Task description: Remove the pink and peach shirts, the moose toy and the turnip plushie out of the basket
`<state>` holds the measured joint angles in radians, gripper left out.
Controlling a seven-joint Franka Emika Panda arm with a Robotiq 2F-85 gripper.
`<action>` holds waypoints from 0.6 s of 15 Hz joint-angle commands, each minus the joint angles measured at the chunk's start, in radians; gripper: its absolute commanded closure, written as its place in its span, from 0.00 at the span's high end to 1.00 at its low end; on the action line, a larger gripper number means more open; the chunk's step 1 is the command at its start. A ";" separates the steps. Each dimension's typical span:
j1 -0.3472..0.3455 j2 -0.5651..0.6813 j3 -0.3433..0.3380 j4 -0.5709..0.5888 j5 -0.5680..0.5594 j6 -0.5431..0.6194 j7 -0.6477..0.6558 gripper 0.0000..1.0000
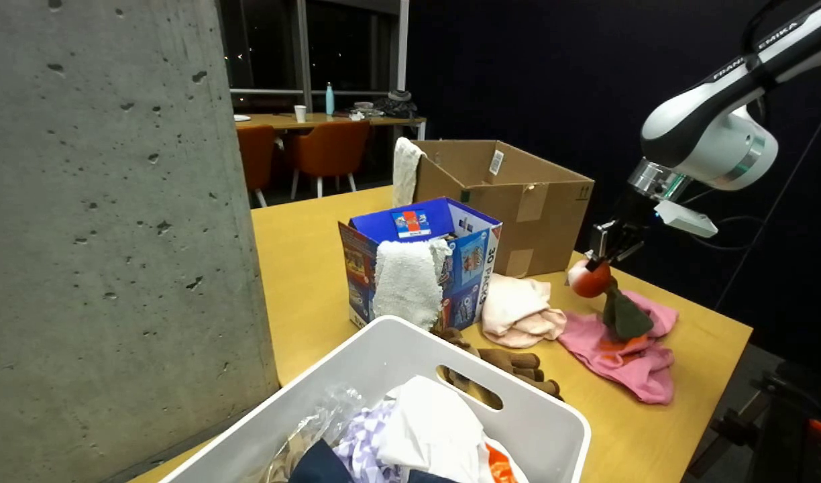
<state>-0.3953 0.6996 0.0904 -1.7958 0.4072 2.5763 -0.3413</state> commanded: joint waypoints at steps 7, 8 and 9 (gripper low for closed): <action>0.068 0.215 -0.096 0.273 -0.101 -0.103 0.224 0.03; 0.064 0.217 -0.101 0.274 -0.100 -0.103 0.232 0.03; 0.062 0.222 -0.106 0.280 -0.100 -0.104 0.242 0.03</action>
<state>-0.3358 0.9004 0.0093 -1.5661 0.3335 2.5117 -0.1502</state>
